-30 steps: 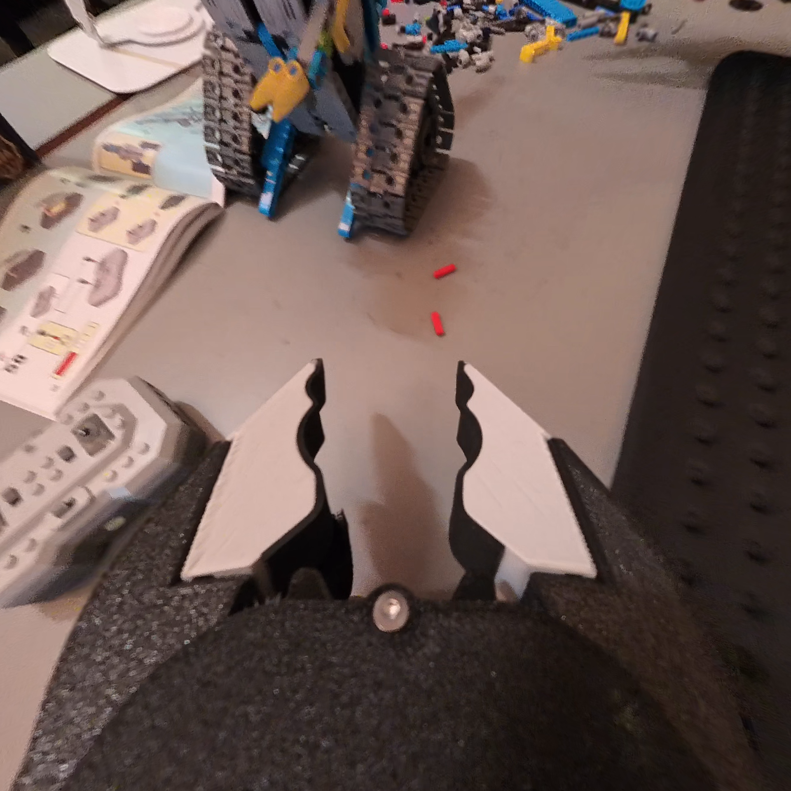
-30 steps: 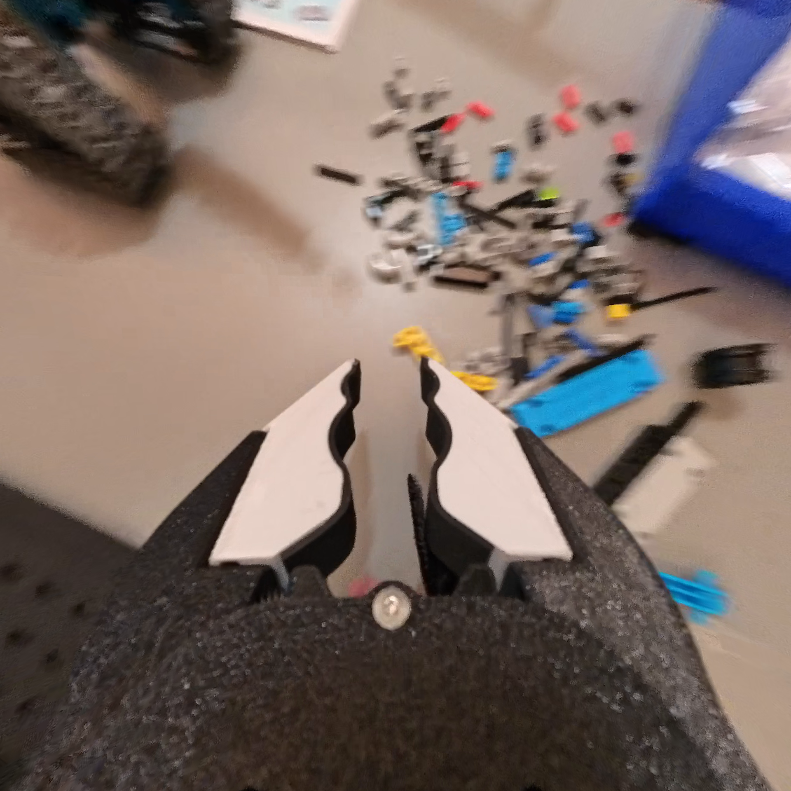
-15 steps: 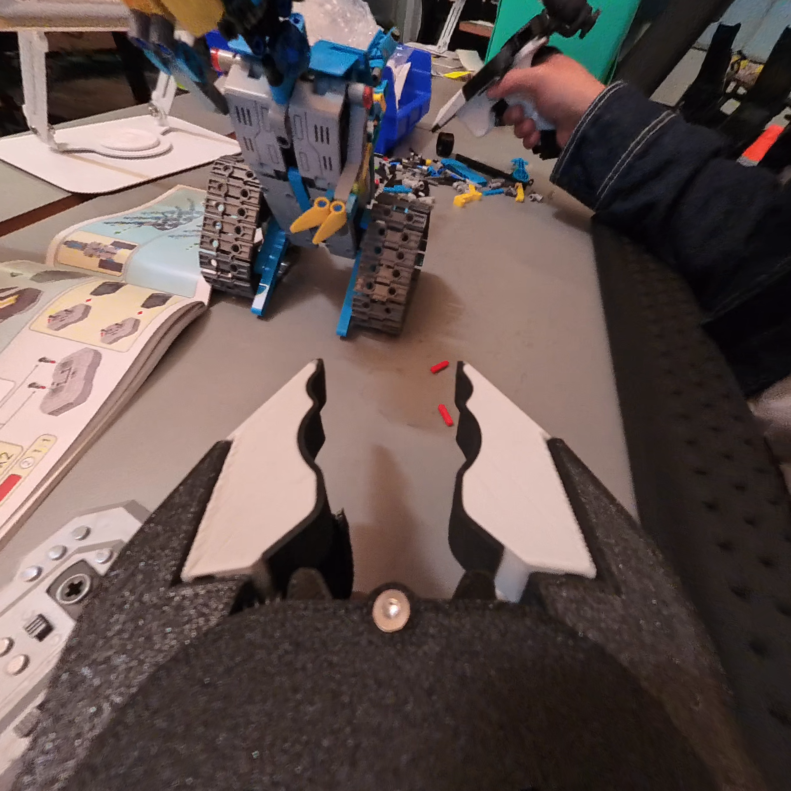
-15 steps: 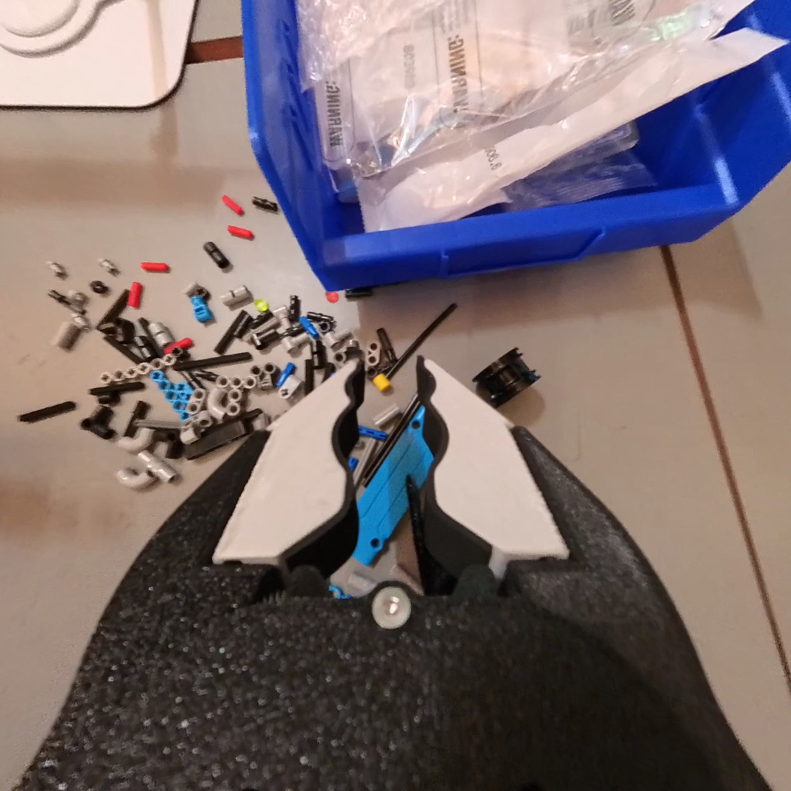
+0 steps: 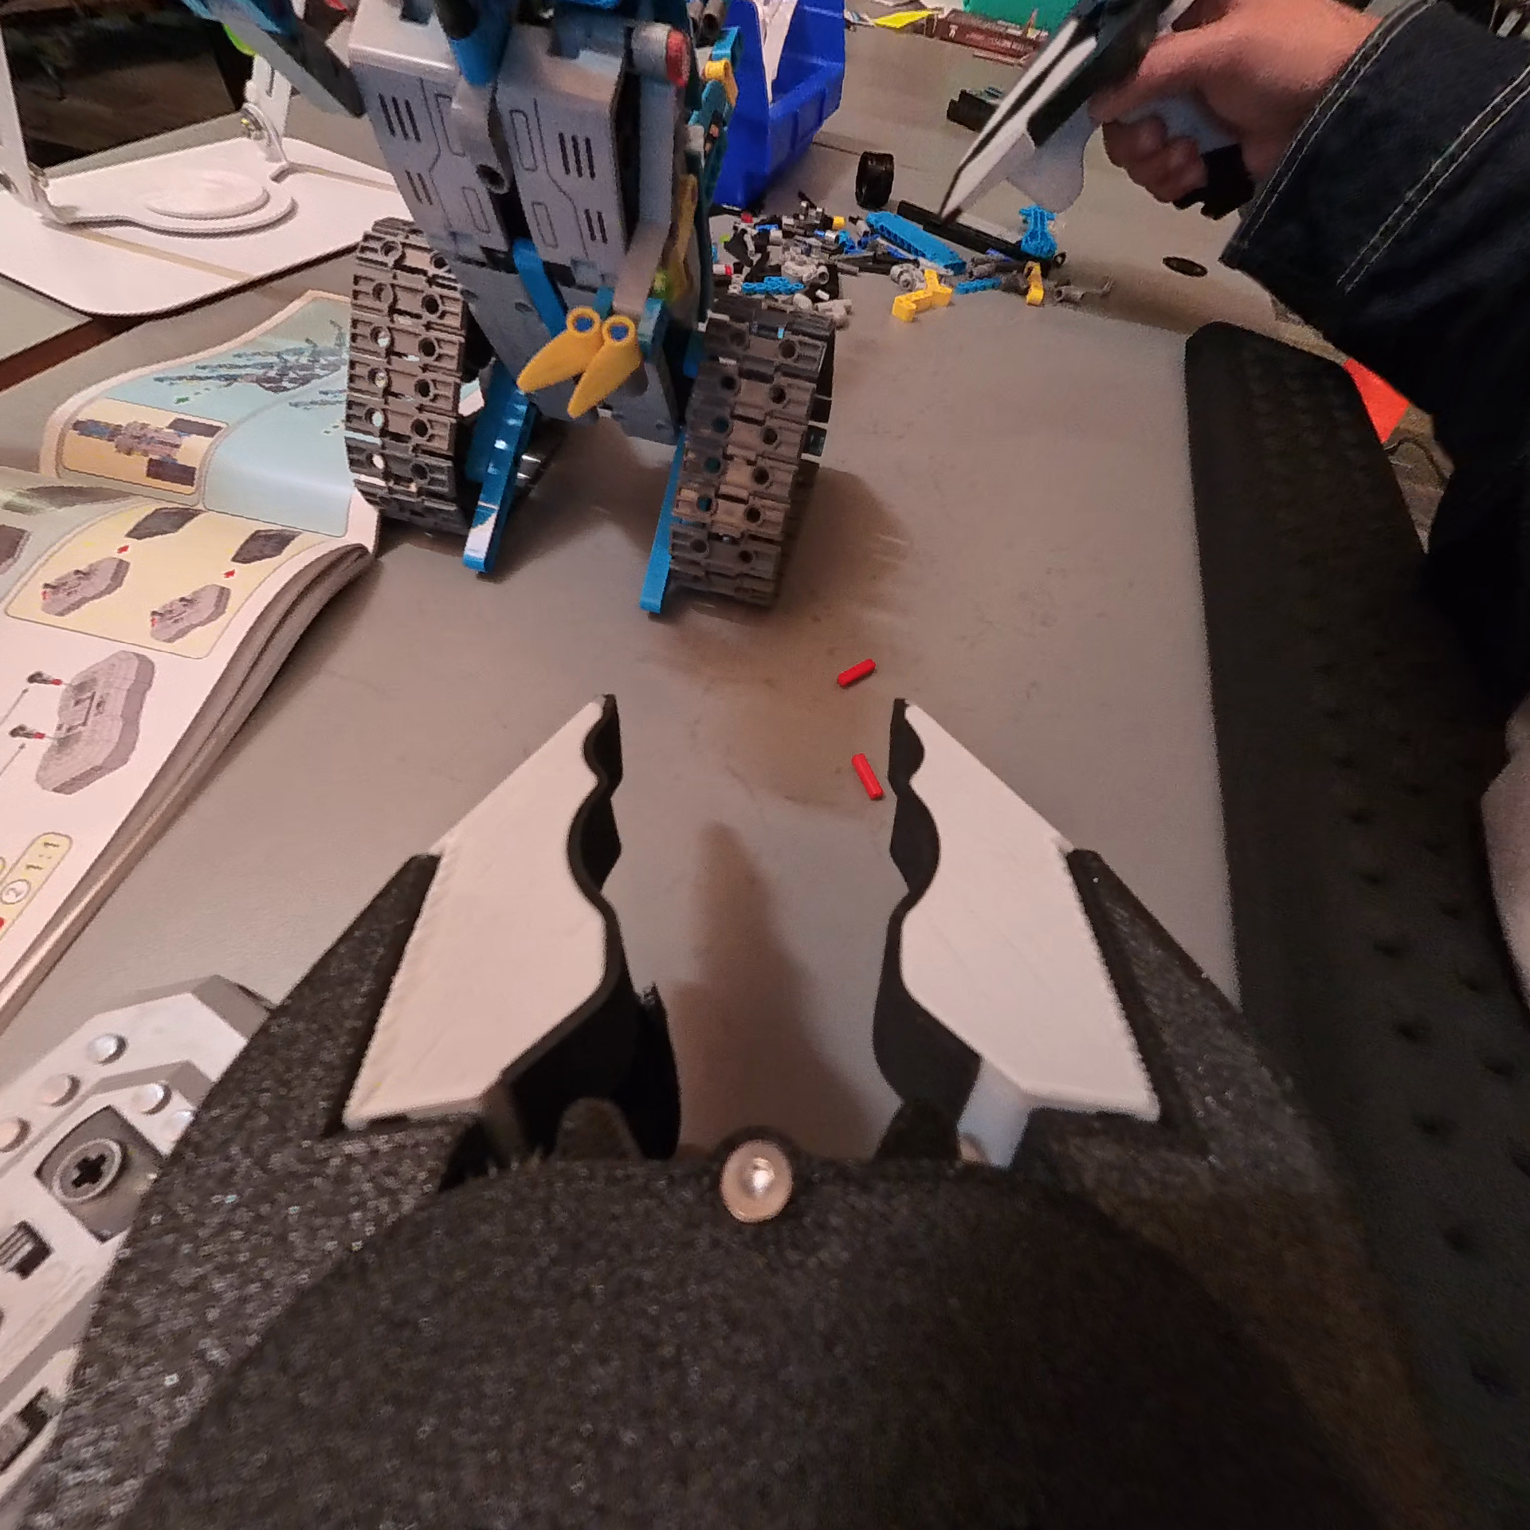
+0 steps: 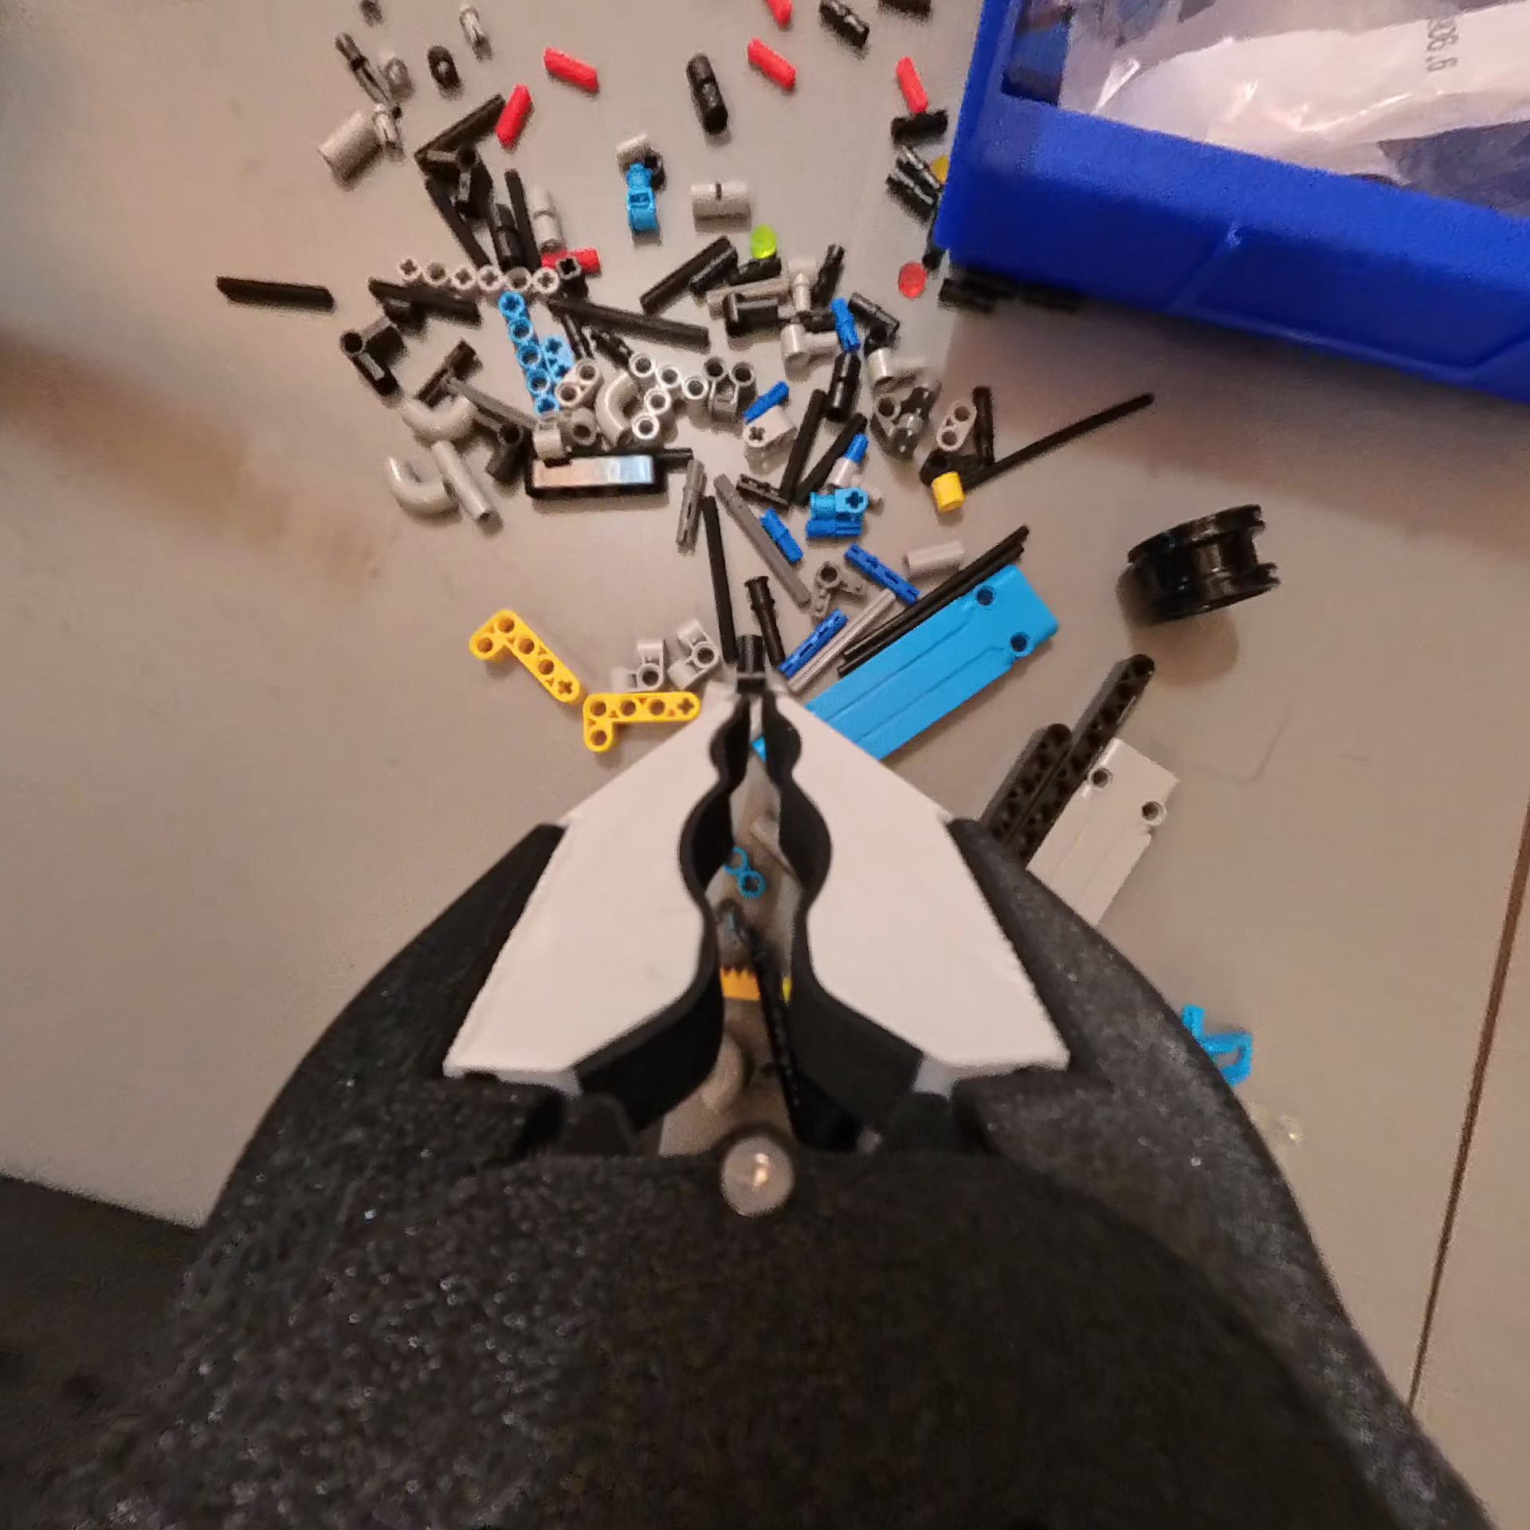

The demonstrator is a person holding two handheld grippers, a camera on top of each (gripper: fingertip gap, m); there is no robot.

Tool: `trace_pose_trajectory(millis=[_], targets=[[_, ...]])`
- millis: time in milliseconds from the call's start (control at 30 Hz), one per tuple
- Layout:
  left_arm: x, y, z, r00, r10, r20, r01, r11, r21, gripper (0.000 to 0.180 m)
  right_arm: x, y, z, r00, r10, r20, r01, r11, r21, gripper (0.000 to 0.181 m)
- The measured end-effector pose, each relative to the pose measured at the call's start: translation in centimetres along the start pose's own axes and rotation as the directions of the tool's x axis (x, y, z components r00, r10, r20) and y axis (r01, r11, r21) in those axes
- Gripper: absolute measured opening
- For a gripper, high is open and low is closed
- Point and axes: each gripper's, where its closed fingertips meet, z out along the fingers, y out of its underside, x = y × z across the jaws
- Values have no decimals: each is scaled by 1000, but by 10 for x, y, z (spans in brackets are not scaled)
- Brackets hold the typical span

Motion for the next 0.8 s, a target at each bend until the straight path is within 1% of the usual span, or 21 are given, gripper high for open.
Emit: trace_pose_trajectory(millis=[67,133,233,467,533,600,633,667,700,733,767,800], targets=[[1,1,1,1000,7,2,-7,1000,-6,63,0,2,3,1000,3,23,-3,1000,-5,0],[1,1,1,1000,11,4,-11,1000,-11,63,-1,2,8,999,-5,46,5,1000,-21,4],[0,1,1,1000,12,7,-12,1000,-10,63,-4,1,16,998,-27,60,30,999,-37,4],[1,1,1,1000,24,11,-24,1000,-8,64,-1,8,26,998,-42,46,47,994,-99,7],[1,1,1,1000,27,12,-27,1000,-9,64,-4,7,27,997,-41,58,47,994,-98,8],[2,1,1,1000,29,12,-29,1000,-10,64,-3,8,28,997,-53,53,59,992,-111,7],[1,1,1,999,29,13,-29,1000,-9,64,-2,5,28,997,-57,42,61,993,-98,0],[1,1,1,999,29,13,-29,1000,-9,64,-3,3,28,997,-59,42,62,994,-87,0],[2,1,1,999,30,13,-30,1000,-8,64,-3,3,28,997,-55,47,59,994,-90,4],[2,1,1,999,31,13,-31,999,-8,64,-4,3,28,997,-56,47,61,993,-100,15],[2,1,1,999,32,14,-32,999,-8,64,-4,3,27,997,-67,40,70,992,-100,18],[2,1,1,999,34,14,-34,999,-8,64,-4,2,27,997,-76,30,79,992,-99,17]])
